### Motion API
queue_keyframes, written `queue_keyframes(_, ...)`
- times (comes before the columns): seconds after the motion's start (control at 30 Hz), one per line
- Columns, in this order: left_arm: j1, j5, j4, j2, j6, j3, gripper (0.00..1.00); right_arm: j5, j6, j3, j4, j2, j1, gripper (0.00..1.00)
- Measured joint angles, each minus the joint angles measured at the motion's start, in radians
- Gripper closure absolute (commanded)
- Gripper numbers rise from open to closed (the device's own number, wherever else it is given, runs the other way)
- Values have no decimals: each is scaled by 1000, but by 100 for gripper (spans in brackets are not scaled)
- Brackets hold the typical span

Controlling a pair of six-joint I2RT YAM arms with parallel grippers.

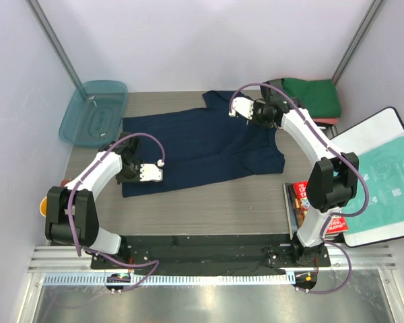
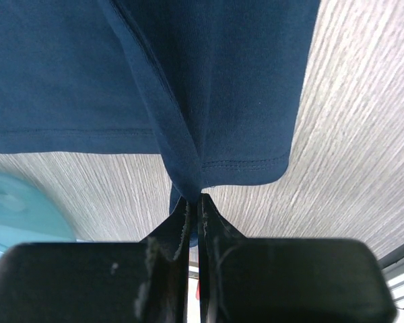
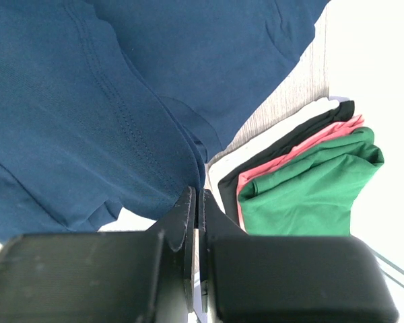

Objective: Fold and stack the t-shirts
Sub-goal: Fold the tshirt

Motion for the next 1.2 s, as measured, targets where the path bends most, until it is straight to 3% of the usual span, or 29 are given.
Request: queue_keyframes(1.2,35,-20,135,137,-10,35,100,58,30,-47,248,68,32,99)
